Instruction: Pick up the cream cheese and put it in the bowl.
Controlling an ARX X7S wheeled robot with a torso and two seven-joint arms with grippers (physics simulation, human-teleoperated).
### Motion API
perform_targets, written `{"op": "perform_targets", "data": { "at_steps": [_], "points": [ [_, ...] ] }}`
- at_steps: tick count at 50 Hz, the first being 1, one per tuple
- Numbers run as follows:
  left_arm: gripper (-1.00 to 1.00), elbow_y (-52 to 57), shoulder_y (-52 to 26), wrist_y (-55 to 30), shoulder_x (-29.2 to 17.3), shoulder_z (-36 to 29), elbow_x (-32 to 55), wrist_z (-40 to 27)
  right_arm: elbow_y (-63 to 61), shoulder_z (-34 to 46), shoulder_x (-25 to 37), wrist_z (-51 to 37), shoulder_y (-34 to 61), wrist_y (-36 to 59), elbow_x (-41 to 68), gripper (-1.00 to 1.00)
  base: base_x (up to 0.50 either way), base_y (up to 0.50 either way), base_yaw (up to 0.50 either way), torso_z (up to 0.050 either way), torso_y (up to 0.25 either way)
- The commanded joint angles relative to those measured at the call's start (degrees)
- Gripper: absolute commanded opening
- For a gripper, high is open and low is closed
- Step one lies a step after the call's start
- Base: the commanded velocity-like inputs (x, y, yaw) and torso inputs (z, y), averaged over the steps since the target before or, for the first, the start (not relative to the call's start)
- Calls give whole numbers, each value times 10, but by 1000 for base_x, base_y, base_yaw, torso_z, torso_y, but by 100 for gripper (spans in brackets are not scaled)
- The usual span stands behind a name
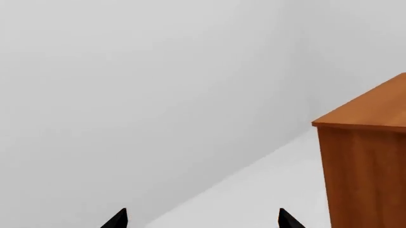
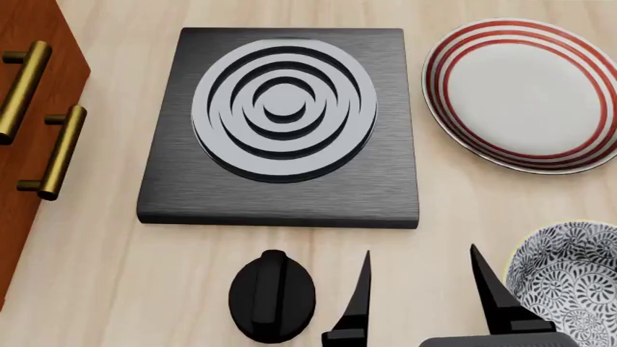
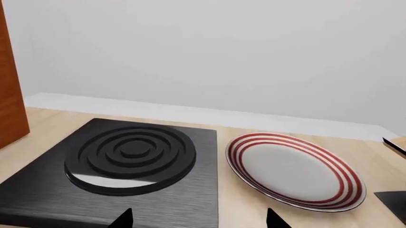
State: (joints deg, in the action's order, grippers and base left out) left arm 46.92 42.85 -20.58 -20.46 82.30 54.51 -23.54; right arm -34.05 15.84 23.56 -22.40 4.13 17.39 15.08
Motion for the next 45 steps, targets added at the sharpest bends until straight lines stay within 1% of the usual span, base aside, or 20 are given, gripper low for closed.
{"op": "perform_targets", "data": {
  "at_steps": [1, 3, 4, 6, 7, 9, 10, 11, 16, 17, 20, 22, 26, 28, 30, 34, 38, 40, 42, 45],
  "points": [
    [100, -20, -8, -41, -15, 43, 42, 40, 2, 0, 1, -1, -1, -4, 0, 100, 0, 0, 0, 0, 0],
    [100, -18, -13, -48, -16, 33, 27, 34, 1, 1, 1, -2, -1, -5, -1, 100, 0, 0, 0, 0, 0],
    [100, -20, -7, -63, -34, 50, 56, 17, 0, 0, 2, -2, -2, -6, -1, 100, 0, 0, 0, 0, 0],
    [100, -17, -22, -49, -12, 25, 27, 40, 0, -1, 2, -3, -1, -6, 0, 100, 0, 0, 0, 0, 0],
    [100, -17, -19, -57, -22, 35, 37, 29, -1, -1, 2, -3, -1, -5, 1, 100, 0, 0, 0, 0, 0],
    [100, -12, -16, -56, -28, 39, 35, 42, -2, -1, 2, -4, 0, -4, 1, 100, 0, 0, 0, 0, 0],
    [100, -11, -24, -54, -17, 23, 15, 43, -3, -1, 2, -4, 0, -4, 2, 100, 0, 0, 0, 0, 0],
    [100, -14, -30, -45, -9, 21, 21, 58, -4, -1, 3, -4, 0, -4, 2, 100, 0, 0, 0, 0, 0],
    [100, -8, -28, -57, -15, 20, 12, 55, -15, -5, 4, -5, -2, -1, 8, 100, 0, 0, 0, 0, 0],
    [100, -12, -32, -55, -18, 24, 26, 61, -24, -4, 8, -6, -1, 8, 9, 100, 0, 0, 0, 0, 0],
    [100, -8, -40, -44, -3, 6, -11, 76, -69, -12, 19, -9, -4, 34, 26, 100, 0, 0, 0, 0, 0],
    [100, -8, -41, -48, -3, 6, -12, 75, -92, -15, 25, -12, -8, 47, 34, 100, 0, 0, 0, 0, 0],
    [100, -5, -44, -44, 3, 0, -31, 85, -151, -3, 46, -5, -42, 57, 42, 100, 0, 0, 0, 0, 0],
    [100, -7, -45, -48, 0, 12, -2, 85, -174, -1, 53, -4, -54, 61, 48, 100, 0, 0, 0, 0, 0],
    [100, -1, -42, -57, -5, 9, -15, 75, -189, 2, 59, 0, -67, 64, 58, 100, 0, 0, 0, 0, 0],
    [100, -5, -44, -54, 0, 10, -7, 94, -220, 7, 78, 8, -91, 73, 80, 100, 0, 0, 0, 0, 0],
    [100, 0, -44, -63, -5, 9, -11, 88, -248, -1, 95, 4, -101, 85, 112, 100, 0, 0, 0, 0, 0],
    [100, 1, -44, -65, -6, 9, -12, 89, -254, 6, 104, 10, -111, 76, 114, 100, 0, 0, 0, 0, 0],
    [100, 2, -43, -69, -7, 9, -13, 90, -231, 25, 106, 27, -143, 28, 86, 100, 0, 0, 0, 0, 0],
    [100, 5, -41, -74, -9, 7, -20, 91, -240, 27, 116, 36, -147, 33, 112, 100, 0, 0, 0, 0, 0]
  ]
}}
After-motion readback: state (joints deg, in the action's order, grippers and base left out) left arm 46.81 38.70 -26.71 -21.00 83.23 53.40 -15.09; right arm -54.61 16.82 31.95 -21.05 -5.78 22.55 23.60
